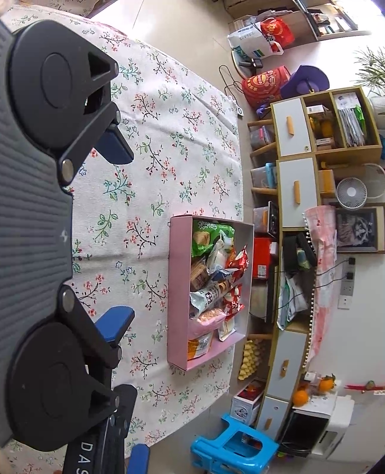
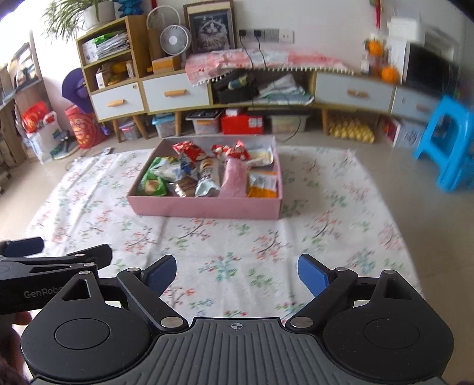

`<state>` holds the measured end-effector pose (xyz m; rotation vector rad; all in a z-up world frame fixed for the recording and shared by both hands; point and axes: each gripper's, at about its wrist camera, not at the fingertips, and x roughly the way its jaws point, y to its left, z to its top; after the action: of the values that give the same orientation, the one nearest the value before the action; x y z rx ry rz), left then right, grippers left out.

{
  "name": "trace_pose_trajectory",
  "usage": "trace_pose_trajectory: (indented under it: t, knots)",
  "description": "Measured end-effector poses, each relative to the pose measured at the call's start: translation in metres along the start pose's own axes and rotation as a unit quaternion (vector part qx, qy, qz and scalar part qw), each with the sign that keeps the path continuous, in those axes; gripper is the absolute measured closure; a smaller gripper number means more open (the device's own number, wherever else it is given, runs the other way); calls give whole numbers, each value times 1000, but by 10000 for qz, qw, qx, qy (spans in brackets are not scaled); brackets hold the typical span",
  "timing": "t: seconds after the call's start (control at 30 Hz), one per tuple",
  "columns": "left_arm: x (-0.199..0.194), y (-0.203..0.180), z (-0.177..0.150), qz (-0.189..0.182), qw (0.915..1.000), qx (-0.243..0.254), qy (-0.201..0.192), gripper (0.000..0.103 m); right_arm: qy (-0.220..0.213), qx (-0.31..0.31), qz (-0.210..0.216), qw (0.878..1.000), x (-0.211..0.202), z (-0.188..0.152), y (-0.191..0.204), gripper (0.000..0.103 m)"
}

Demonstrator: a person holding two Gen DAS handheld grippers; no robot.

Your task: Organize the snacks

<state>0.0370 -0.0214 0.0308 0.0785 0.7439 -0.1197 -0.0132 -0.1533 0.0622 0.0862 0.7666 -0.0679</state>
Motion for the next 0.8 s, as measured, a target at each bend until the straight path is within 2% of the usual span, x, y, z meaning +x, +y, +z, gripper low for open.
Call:
trace_pose_trajectory:
  t: [0.8]
  knots:
    - [1,1,1,81,9999,-36,103,1,-43,-87,-112,9999,1,-1,2,10]
